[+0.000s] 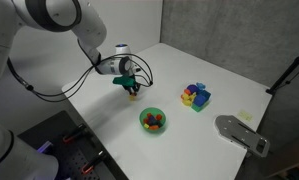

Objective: Remove one orange block from the bowl and put it on the table

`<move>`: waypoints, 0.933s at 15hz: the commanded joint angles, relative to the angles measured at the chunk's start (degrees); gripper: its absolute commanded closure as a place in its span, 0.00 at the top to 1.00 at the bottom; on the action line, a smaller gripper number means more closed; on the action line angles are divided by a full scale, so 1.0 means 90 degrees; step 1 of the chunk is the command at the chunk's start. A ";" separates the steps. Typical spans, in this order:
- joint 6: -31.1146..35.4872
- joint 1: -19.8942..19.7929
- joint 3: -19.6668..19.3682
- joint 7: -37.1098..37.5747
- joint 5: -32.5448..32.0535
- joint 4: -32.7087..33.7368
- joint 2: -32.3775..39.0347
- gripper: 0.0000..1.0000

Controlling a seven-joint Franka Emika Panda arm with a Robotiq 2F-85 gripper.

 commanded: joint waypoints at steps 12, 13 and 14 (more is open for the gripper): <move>-0.0427 -0.0717 0.0503 -0.0399 0.0559 -0.0556 -0.0893 1.00; -0.0608 -0.0729 0.0448 -0.0389 0.0520 -0.0651 -0.1074 1.00; -0.0801 -0.0734 0.0381 -0.0338 0.0471 -0.0783 -0.1289 1.00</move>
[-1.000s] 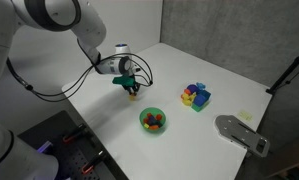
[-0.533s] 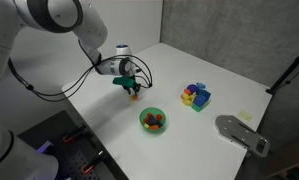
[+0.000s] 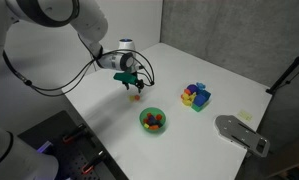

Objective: Remove one orange block from the bowl and put it on the table

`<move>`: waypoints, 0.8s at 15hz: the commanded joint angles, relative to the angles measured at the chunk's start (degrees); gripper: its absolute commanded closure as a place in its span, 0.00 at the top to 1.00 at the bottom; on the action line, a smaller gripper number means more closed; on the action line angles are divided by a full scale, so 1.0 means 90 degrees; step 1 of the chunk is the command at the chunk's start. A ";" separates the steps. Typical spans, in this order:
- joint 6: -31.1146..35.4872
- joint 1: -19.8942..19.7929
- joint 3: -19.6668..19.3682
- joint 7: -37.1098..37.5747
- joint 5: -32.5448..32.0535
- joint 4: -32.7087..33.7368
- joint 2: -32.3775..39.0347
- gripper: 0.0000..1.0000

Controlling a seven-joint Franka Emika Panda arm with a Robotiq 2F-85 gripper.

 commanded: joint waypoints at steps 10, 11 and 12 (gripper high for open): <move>-0.2569 -0.0760 -0.0264 0.0100 0.0322 -0.2074 -0.3290 1.00; -0.2719 -0.0875 -0.0255 0.0062 0.0481 -0.2240 -0.3621 1.00; -0.2833 -0.1003 -0.0251 -0.0016 0.0691 -0.2420 -0.3994 1.00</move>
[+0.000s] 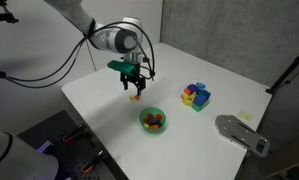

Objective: Remove one orange block from the bowl and put it on the table

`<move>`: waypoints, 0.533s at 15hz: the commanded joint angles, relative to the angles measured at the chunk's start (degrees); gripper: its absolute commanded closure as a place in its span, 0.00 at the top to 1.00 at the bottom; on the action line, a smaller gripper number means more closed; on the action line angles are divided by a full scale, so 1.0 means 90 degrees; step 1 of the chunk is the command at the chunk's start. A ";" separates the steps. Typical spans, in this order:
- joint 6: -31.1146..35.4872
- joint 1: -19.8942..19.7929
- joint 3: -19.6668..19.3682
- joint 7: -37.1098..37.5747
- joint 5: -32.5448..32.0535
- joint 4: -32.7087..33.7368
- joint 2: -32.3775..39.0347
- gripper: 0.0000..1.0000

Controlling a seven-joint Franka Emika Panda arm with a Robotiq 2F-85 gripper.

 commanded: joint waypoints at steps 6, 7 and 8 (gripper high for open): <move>-0.1106 -0.0662 0.0031 -0.0161 0.0702 -0.1053 -0.3135 1.00; -0.1321 -0.0692 0.0044 -0.0144 0.0618 -0.0967 -0.3375 1.00; -0.1484 -0.0727 0.0056 -0.0113 0.0554 -0.0882 -0.3569 1.00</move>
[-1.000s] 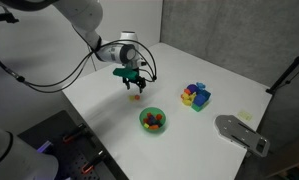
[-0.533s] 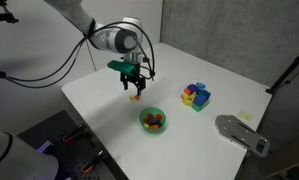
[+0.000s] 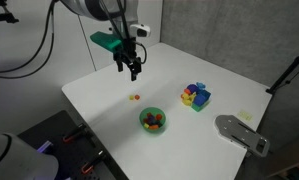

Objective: Remove one orange block from the bowl and put it on the table

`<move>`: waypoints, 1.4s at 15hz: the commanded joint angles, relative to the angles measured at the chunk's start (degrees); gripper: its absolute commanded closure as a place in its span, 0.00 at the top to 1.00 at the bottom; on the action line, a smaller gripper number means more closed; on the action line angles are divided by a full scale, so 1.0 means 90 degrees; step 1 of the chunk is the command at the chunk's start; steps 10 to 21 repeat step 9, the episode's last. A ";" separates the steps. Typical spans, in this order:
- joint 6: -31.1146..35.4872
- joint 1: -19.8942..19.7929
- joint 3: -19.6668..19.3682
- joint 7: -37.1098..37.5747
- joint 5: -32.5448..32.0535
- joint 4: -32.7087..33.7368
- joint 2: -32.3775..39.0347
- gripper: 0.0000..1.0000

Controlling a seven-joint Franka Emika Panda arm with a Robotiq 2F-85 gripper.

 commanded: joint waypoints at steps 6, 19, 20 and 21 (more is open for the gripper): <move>-0.0834 -0.0251 0.0010 -0.0134 -0.0051 0.0024 -0.1438 1.00; -0.0703 -0.0233 0.0066 -0.0025 -0.0007 0.0024 -0.1361 1.00; -0.0703 -0.0233 0.0066 -0.0025 -0.0007 0.0024 -0.1361 1.00; -0.0703 -0.0233 0.0066 -0.0025 -0.0007 0.0024 -0.1361 1.00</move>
